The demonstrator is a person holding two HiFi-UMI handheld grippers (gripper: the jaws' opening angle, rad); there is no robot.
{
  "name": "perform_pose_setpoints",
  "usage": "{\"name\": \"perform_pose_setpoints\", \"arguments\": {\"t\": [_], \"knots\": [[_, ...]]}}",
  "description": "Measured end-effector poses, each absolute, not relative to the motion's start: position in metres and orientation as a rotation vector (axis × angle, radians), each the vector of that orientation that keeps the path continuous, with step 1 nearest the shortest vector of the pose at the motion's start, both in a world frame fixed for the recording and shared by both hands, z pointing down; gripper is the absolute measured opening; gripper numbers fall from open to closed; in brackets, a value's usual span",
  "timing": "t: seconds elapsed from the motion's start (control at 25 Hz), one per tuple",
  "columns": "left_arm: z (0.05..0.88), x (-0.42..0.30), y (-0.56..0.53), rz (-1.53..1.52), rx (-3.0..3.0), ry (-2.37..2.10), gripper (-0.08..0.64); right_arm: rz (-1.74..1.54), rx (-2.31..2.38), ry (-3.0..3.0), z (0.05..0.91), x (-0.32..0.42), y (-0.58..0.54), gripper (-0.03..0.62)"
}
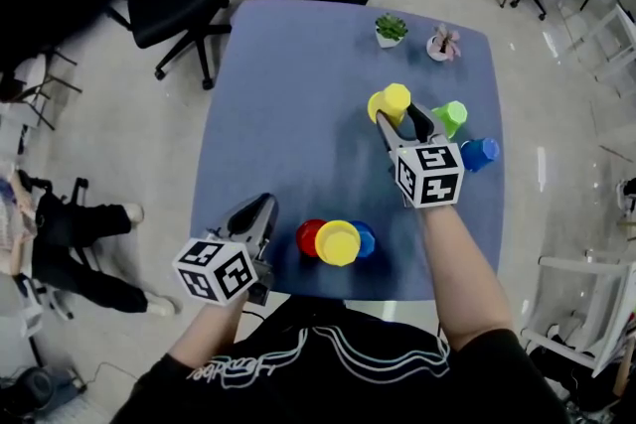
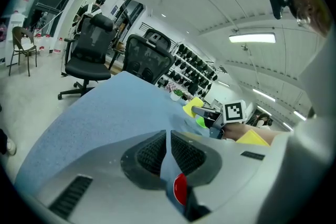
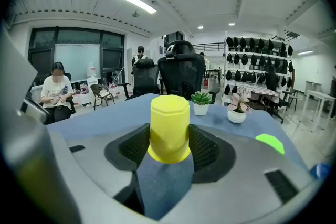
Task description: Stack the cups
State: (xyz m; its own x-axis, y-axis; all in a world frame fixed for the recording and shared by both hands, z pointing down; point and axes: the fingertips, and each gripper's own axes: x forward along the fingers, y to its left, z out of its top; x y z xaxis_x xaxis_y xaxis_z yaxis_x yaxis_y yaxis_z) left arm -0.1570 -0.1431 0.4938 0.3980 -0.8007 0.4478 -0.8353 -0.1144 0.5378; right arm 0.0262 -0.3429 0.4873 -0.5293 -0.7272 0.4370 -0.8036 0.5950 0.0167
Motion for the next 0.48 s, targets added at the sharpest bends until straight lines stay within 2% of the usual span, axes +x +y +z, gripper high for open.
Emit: {"name": "perform_pose_setpoints", "arguments": {"t": [0.48], "knots": [[0.475,-0.149,-0.097,0.044,1.902,-1.451,0.048,0.223,1.221,-2.446,0.46,0.047,-0.291,0.249]]}}
